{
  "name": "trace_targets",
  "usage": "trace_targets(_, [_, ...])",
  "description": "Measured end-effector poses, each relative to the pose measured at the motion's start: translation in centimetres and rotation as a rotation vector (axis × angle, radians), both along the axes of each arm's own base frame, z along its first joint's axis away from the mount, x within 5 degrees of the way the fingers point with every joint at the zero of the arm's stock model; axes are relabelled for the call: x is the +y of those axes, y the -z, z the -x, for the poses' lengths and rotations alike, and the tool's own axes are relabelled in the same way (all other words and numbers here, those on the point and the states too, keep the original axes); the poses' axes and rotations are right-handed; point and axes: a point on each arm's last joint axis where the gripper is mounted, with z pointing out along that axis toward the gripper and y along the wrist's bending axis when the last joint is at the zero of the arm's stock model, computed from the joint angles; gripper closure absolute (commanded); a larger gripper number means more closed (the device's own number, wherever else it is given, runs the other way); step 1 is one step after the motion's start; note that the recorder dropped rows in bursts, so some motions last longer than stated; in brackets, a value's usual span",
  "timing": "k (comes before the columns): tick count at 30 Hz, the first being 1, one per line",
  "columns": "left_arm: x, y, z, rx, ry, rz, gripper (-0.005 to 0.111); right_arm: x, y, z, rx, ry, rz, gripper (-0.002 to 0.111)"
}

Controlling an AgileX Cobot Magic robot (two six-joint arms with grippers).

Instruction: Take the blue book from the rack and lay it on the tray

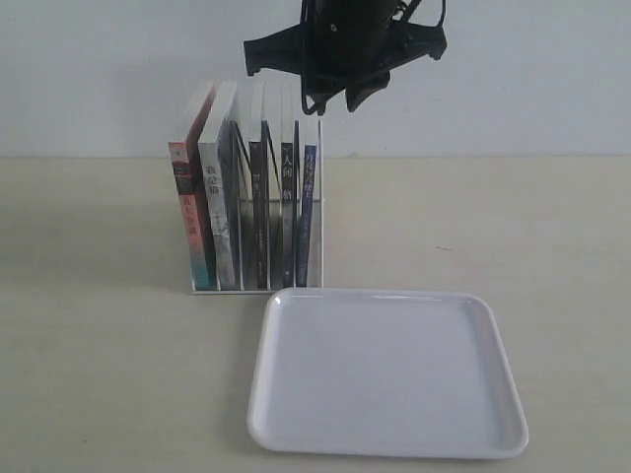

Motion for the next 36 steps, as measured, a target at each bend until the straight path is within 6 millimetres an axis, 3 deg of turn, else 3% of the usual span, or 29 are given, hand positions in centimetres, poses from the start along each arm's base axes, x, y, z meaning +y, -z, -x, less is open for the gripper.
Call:
trace_targets(16, [0.0, 0.0, 0.0, 0.0, 0.0, 0.0, 0.103, 0.6, 0.1, -0.5, -0.045, -0.001, -0.056, 0.061])
trace_targets(28, [0.0, 0.0, 0.0, 0.0, 0.0, 0.0, 0.103, 1.8, 4.1, -1.7, 0.04, -0.001, -0.03, 0.062])
trace_targets(30, [0.0, 0.0, 0.0, 0.0, 0.0, 0.0, 0.103, 2.0, 4.8, -1.8, 0.058, -0.001, -0.031, 0.07])
trace_targets(34, [0.0, 0.0, 0.0, 0.0, 0.0, 0.0, 0.103, 2.2, 5.2, -1.8, 0.074, 0.013, -0.038, 0.105])
trace_targets(36, [0.0, 0.0, 0.0, 0.0, 0.0, 0.0, 0.103, 2.2, 5.2, -1.8, 0.075, 0.02, -0.043, 0.108])
